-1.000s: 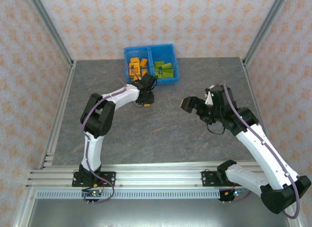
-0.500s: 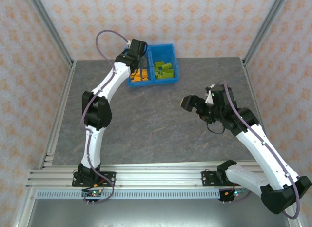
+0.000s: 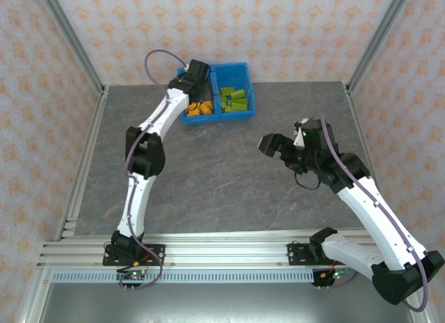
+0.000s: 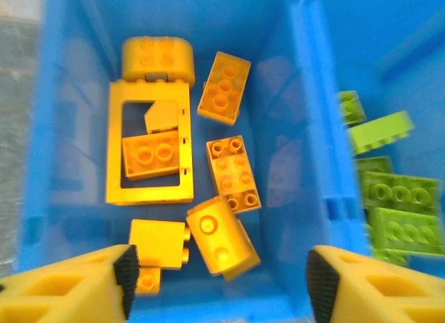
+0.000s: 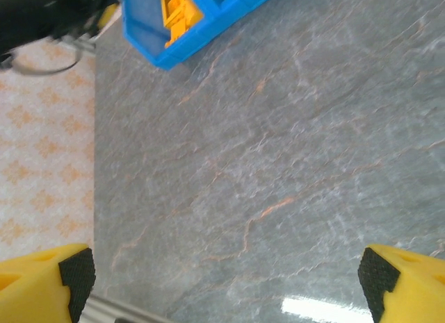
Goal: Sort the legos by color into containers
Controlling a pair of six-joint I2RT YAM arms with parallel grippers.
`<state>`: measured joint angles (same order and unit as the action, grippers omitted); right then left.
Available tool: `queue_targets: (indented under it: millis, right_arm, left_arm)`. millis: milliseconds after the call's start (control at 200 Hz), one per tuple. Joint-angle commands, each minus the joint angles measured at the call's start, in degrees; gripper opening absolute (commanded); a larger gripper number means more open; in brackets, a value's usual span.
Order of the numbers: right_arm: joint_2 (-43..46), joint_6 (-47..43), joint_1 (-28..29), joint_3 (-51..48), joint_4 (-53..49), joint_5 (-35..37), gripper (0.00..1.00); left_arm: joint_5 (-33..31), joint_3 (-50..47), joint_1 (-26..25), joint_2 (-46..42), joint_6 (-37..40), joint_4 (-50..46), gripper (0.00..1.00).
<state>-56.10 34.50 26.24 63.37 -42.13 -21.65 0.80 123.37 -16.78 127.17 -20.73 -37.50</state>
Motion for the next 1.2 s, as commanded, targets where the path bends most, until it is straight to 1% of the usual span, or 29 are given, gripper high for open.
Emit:
queue_targets:
  millis: [0,75,95,165,190,295,355,380,420,490,611,651,706,736,741,771,791,831,866,921,941,956,971,1001,1021,1071,1136,1166,1191]
  right_arm:
    - [0.36,-4.21,0.3,1.97,0.59,11.51,1.0]
    - [1.0,-6.79,0.28,0.64,1.71,21.13,0.99]
    - [1.34,-7.96,0.24,-0.18,3.02,24.35,0.99]
    - [2.26,-11.78,-0.33,-3.81,8.2,31.57,0.99]
    - [2.63,-13.52,-0.88,-5.69,10.93,34.38,0.99]
    - [2.69,-20.0,-4.33,-12.7,21.03,41.19,0.99]
    - [1.16,-23.04,-6.53,-18.16,28.69,48.2,0.99]
    - [0.09,-23.99,-7.62,-20.39,32.47,50.71,0.99]
    - [-2.04,-25.42,-9.6,-23.42,37.83,52.67,0.99]
    - [-7.12,-27.89,-13.03,-27.02,45.23,52.0,0.99]
    - [-17.55,-30.39,-16.75,-28.41,52.95,52.74,0.99]
    - [-20.79,-31.34,-17.93,-29.15,56.82,51.18,0.99]
    - [-24.76,-32.66,-19.41,-30.94,64.29,48.53,0.99]
    - [-26.91,-32.78,-20.19,-32.14,68.95,46.96,0.99]
    - [-27.61,-33.15,-20.53,-32.52,71.22,46.43,0.99]
    - [-28.98,-32.82,-20.99,-33.07,74.19,45.49,0.99]
    - [-30.18,-32.73,-21.56,-33.08,74.85,43.32,0.99]
    - [-30.82,-33.66,-21.44,-33.14,76.4,43.31,0.99]
    - [-29.89,-34.05,-21.47,-33.92,75.83,39.66,0.99]
    - [-31.27,-35.73,-22.6,-40.74,88.83,32.64,0.99]
    - [-32.86,-35.66,-23.24,-42.22,94.24,32.39,0.99]
    - [-33.39,-35.22,-23.55,-42.5,96.41,32.97,0.99]
    - [-33.36,-34.94,-23.65,-42.27,95.93,33.29,0.99]
    - [-30.92,-34.62,-23.69,-39.9,87.15,32.27,0.99]
    - [-30.44,-35.03,-23.71,-39.07,84.3,30.55,0.99]
    - [-32.54,-36.34,-23.65,-40.75,91.39,29.72,0.99]
    - [-30.48,-35.85,-23.67,-39.29,85.23,29.66,0.99]
    - [-31.32,-36.28,-23.61,-40.37,88.8,29.81,0.99]
    - [-31.55,-36.27,-23.6,-40.51,89.7,29.82,0.99]
  left_arm:
    - [1.44,-11.4,-0.19,-18.21,-0.36,9.7,0.75]
    - [0.29,-22.28,-0.36,-28.35,0.45,13.75,0.8]
    - [-0.28,-25.02,-0.36,-30.84,0.9,14.65,0.81]
    - [-2.79,-35.05,-0.54,-39.2,2.58,17.7,0.83]
    - [-4.25,-38.04,-0.53,-42.03,3.32,18.38,0.85]
    - [-12.3,-50.53,-0.54,-52.06,5.01,19.18,0.92]
    - [-16.43,-57.56,-0.51,-56.77,6.02,20.61,0.94]
    - [-18.39,-60.31,-0.54,-58.53,6.45,21.85,0.97]
    - [-21.54,-65.29,-0.54,-60.93,6.92,24.03,1.0]
    - [-23.77,-73.94,-0.48,-64.14,10.68,29.89,1.0]
    - [-31.58,-85.61,-0.37,-67.07,12.56,36.55,1.0]
    - [-33.21,-88.89,-0.22,-67.67,13.51,38.53,1.0]
    - [-33.51,-93.38,0.59,-67.98,15.16,43.34,1.0]
    - [-33.06,-95.66,1.27,-67.71,15.77,46.19,1.0]
    - [-33.01,-95.94,1.37,-67.65,15.88,46.59,1.0]
    - [-31.75,-97.62,2.28,-67.07,16.54,49.15,1.0]
    - [-30.55,-98.6,2.81,-66.62,17.09,50.66,1.0]
    - [-28.64,-100.54,3.89,-65.26,17.97,54.01,1.0]
    - [-27.13,-102.12,4.7,-63.77,18.41,57.38,1.0]
    - [-25.04,-102.96,5.64,-60.87,19.4,62.77,1.0]
    - [-23.74,-102.1,5.67,-60.51,19.73,61.04,1.0]
    - [-22.22,-101.99,5.88,-60.03,20.51,61.81,1.0]
    - [-21.31,-102.01,5.94,-59.42,21.29,63.32,1.0]
    - [-19.89,-102.25,6.03,-58.15,22.31,66.45,1.0]
    - [-19.57,-102.4,6.24,-57.24,22.79,68.49,1.0]
    - [-18.57,-102.56,7.68,-53.38,22.65,75.31,1.0]
    - [-16.45,-99.6,9.7,-48.1,22.47,76.55,1.0]
    - [-15.6,-98.46,10.78,-44.7,21.55,76.89,1.0]
    - [-14.91,-98.08,11.61,-41.66,21.38,80.91,1.0]
